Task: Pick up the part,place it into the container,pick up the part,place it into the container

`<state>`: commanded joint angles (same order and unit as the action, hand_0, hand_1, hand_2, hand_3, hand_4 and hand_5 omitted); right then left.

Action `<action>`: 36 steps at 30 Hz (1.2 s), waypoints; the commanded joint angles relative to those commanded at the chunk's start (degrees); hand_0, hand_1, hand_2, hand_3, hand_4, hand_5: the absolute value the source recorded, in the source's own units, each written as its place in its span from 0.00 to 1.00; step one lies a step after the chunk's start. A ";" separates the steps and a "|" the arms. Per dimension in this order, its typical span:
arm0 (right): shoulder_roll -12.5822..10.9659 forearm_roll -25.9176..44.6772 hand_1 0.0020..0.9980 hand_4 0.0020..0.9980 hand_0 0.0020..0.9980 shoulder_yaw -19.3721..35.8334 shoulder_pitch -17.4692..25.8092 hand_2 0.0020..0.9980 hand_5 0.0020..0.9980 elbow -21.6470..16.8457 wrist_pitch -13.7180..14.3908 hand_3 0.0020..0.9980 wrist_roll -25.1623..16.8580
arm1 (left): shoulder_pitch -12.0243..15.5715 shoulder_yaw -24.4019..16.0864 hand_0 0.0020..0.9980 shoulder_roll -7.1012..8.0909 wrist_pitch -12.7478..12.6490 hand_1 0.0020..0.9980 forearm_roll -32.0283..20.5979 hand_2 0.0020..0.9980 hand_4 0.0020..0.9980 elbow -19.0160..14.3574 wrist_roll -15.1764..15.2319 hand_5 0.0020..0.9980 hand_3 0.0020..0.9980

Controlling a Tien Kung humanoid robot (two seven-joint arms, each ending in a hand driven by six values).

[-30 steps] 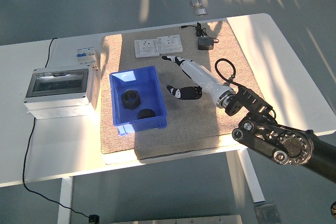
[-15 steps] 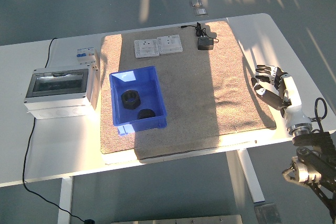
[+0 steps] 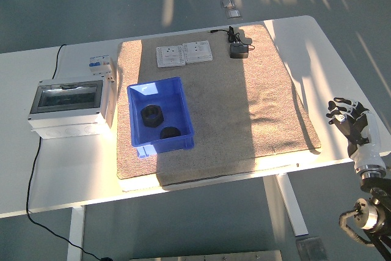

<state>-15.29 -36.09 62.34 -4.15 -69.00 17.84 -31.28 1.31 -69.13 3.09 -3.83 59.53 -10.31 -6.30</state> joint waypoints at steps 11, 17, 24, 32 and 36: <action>0.99 -1.42 0.19 1.00 0.16 2.44 -0.81 0.35 0.26 -0.82 -1.81 0.40 3.55 | -0.91 -6.45 0.70 -1.05 0.07 0.72 6.28 0.75 0.72 0.00 -2.03 0.74 0.82; 1.42 -4.63 0.18 1.00 0.09 4.40 -1.08 0.62 0.28 -2.03 -2.38 0.59 5.45 | -1.30 -7.71 0.70 -1.02 0.19 0.71 6.78 0.75 0.72 0.00 -2.02 0.72 0.82; 1.74 -16.30 0.17 1.00 0.06 11.35 -2.77 0.69 0.27 -6.43 -0.95 0.65 12.15 | -1.61 -8.65 0.70 -0.66 0.31 0.71 7.25 0.75 0.72 0.00 -1.95 0.71 0.82; -0.58 -32.66 0.16 1.00 0.02 17.35 -6.65 0.72 0.25 -12.29 -3.58 0.73 22.21 | -1.70 -9.74 0.70 -0.47 0.48 0.71 8.42 0.75 0.72 0.00 -2.21 0.71 0.82; -0.47 -41.25 0.19 0.99 0.09 18.80 -8.64 0.76 0.24 -14.75 -8.64 0.81 27.93 | -1.72 -10.00 0.70 -0.55 0.54 0.71 8.78 0.75 0.72 0.00 -2.33 0.70 0.82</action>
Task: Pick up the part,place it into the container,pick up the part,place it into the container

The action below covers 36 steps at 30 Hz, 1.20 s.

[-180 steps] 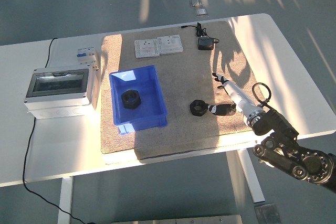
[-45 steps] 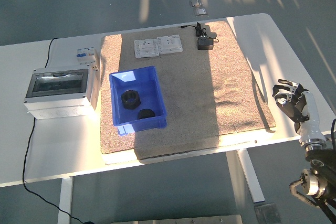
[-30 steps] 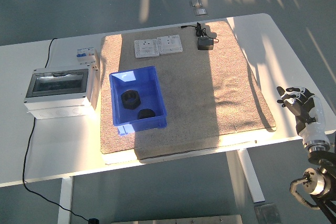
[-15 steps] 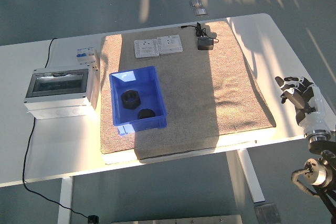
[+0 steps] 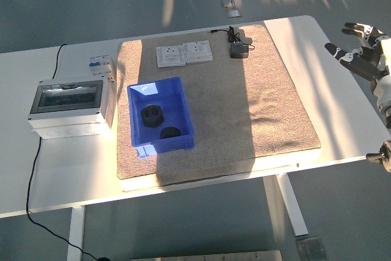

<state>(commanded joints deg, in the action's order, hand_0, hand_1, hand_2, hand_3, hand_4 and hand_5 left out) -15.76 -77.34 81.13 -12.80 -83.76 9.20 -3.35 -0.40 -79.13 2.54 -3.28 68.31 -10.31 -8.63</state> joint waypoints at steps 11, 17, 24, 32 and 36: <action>-0.44 -23.39 0.35 1.00 0.46 -4.75 -3.95 0.71 0.26 1.15 0.50 0.90 7.84 | 0.19 -1.02 0.71 -0.01 0.20 0.71 0.60 0.76 0.74 0.00 -0.04 0.70 0.82; 0.17 -35.09 0.31 0.83 0.41 -11.83 -7.91 0.73 0.09 2.36 -1.62 0.92 12.05 | 0.16 -1.50 0.71 -0.13 0.06 0.71 1.06 0.76 0.73 0.00 0.01 0.71 0.83; 1.94 -44.93 0.35 0.76 0.40 -17.96 -9.31 0.81 0.03 3.94 -2.30 0.91 14.29 | -0.01 -2.00 0.71 -0.26 0.09 0.71 1.80 0.76 0.71 0.00 -0.15 0.72 0.83; 2.35 -40.69 0.93 0.84 0.98 -17.32 -5.27 0.96 0.12 7.83 4.69 0.95 9.50 | -0.25 -2.18 0.71 -0.32 -0.05 0.71 1.77 0.76 0.72 0.00 -0.05 0.72 0.83; 1.66 -32.37 0.97 0.87 1.00 -19.07 -2.15 0.98 0.45 11.83 10.08 0.95 1.89 | -0.57 -2.13 0.71 -0.28 -0.16 0.71 1.76 0.75 0.72 0.00 -0.07 0.71 0.83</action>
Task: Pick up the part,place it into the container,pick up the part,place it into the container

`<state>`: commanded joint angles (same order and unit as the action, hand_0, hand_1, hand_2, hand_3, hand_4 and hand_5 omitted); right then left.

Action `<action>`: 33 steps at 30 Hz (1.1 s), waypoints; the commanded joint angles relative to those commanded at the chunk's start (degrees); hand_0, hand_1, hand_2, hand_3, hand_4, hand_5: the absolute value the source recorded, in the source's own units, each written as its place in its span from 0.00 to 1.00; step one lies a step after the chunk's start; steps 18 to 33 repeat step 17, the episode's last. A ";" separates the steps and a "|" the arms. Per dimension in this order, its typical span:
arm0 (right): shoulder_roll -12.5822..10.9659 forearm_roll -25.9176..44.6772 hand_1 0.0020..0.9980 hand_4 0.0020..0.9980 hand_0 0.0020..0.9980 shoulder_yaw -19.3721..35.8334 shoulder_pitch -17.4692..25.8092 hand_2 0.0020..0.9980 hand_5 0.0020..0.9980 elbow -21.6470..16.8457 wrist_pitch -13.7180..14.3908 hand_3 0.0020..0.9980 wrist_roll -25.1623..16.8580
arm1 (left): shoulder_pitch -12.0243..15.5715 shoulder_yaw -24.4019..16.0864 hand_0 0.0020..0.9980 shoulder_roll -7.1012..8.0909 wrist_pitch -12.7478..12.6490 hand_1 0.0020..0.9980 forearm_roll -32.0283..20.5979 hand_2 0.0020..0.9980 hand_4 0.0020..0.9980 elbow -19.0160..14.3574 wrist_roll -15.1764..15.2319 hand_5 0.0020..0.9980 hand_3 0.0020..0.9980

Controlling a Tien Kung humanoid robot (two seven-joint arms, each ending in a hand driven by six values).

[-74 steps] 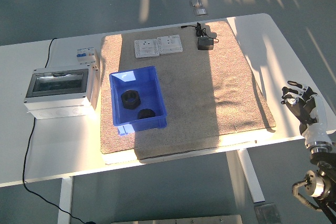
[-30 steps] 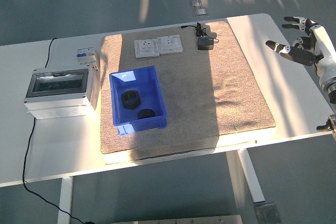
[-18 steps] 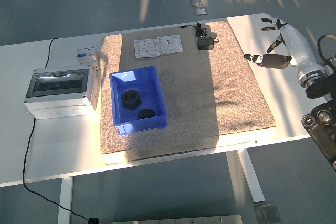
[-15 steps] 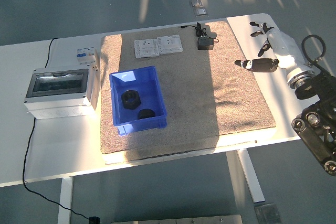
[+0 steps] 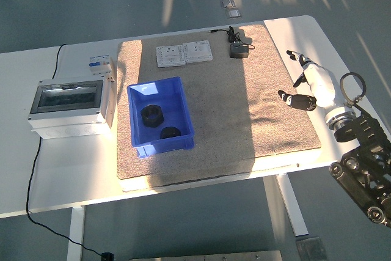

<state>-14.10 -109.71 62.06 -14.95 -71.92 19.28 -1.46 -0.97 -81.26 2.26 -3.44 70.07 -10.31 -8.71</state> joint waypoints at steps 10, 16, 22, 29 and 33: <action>-1.05 20.40 0.89 0.76 1.00 -1.25 2.69 0.88 0.39 1.12 5.75 0.83 -17.65 | 0.01 -0.44 0.71 0.19 -0.02 0.72 1.32 0.75 0.72 0.00 -0.53 0.71 0.83; -0.96 30.18 0.84 0.72 0.97 -0.79 3.02 0.82 0.36 0.78 6.84 0.79 -25.78 | 0.39 -0.66 0.71 0.32 0.07 0.72 1.39 0.76 0.68 0.00 -0.47 0.71 0.82; -0.93 31.38 0.84 0.72 0.97 -0.71 3.07 0.82 0.36 0.80 6.93 0.79 -26.71 | 0.44 -0.66 0.71 0.32 0.08 0.72 1.39 0.76 0.68 0.00 -0.46 0.71 0.82; -0.93 31.38 0.84 0.72 0.97 -0.71 3.07 0.82 0.36 0.80 6.93 0.79 -26.71 | 0.44 -0.66 0.71 0.32 0.08 0.72 1.39 0.76 0.68 0.00 -0.46 0.71 0.82; -0.93 31.38 0.84 0.72 0.97 -0.71 3.07 0.82 0.36 0.80 6.93 0.79 -26.71 | 0.44 -0.66 0.71 0.32 0.08 0.72 1.39 0.76 0.68 0.00 -0.46 0.71 0.82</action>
